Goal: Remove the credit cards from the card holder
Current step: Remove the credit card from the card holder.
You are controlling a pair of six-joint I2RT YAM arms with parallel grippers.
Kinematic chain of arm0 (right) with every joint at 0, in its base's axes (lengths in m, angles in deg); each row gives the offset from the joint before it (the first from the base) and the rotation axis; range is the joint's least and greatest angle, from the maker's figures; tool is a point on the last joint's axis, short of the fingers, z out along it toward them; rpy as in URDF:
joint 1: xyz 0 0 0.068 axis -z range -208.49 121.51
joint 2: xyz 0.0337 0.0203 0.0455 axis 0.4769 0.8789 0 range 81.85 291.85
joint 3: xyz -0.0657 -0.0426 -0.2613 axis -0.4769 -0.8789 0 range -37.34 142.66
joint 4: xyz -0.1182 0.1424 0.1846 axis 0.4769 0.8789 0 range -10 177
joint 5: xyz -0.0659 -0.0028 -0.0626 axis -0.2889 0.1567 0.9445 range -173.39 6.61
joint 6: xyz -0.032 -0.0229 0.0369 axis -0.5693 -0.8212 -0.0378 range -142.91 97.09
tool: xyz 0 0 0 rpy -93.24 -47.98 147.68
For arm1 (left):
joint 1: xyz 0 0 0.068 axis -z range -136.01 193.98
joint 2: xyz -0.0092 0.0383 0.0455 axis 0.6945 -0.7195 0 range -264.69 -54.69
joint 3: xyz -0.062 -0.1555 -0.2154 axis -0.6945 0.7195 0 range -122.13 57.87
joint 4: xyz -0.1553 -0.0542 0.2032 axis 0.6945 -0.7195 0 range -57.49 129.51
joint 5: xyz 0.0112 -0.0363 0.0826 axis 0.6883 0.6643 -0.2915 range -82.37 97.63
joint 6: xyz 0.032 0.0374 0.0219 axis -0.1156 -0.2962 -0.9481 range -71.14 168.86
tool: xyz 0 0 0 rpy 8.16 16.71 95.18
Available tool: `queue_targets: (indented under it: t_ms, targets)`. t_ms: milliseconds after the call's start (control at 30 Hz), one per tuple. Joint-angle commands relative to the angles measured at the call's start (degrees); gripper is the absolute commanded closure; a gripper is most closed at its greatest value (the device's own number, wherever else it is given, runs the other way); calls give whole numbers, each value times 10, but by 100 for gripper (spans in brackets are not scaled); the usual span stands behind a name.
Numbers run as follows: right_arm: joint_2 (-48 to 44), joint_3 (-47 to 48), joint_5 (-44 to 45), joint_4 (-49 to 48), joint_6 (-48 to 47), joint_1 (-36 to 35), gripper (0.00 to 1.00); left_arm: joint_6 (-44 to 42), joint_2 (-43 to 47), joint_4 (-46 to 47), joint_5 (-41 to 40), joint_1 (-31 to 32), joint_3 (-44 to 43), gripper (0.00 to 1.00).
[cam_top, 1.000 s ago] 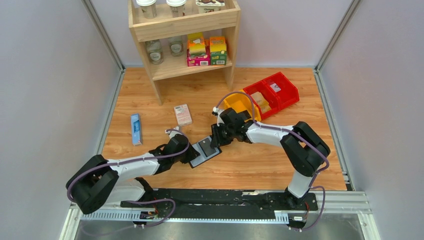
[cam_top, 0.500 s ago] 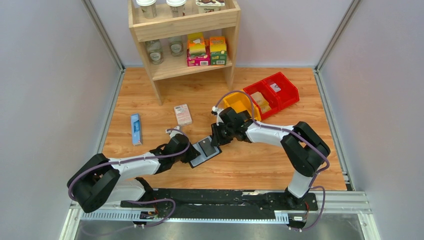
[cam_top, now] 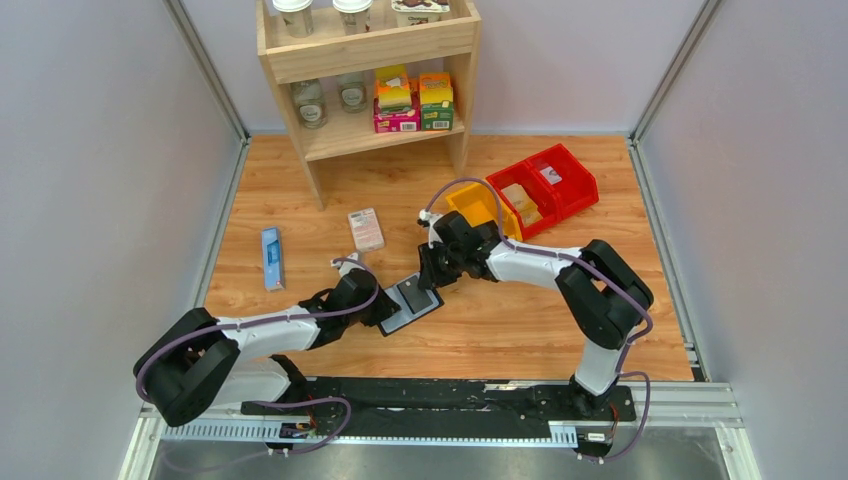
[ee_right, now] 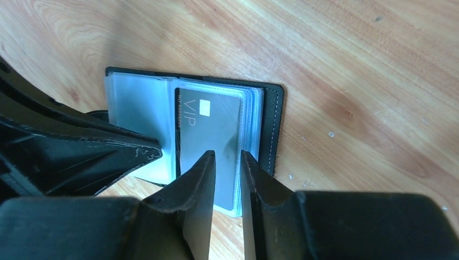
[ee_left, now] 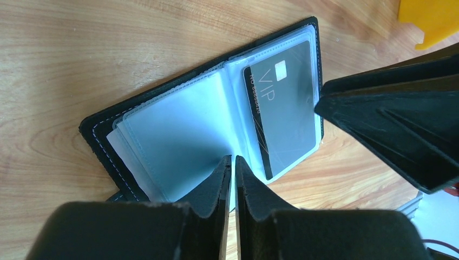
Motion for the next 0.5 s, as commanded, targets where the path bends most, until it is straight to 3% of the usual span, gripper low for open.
queue_targets:
  t_ms: [0,300,467]
  targets:
    - [23,16,-20,-4,-3,-4,75,-7,0,-29,-13,-2,20,86]
    - [36,3,-64,-15,7,-5,76,-3,9,9,-17,-2,41,86]
    - [46,1,-49,-4,8,-4,77,21,65,69,-27,-2,92,81]
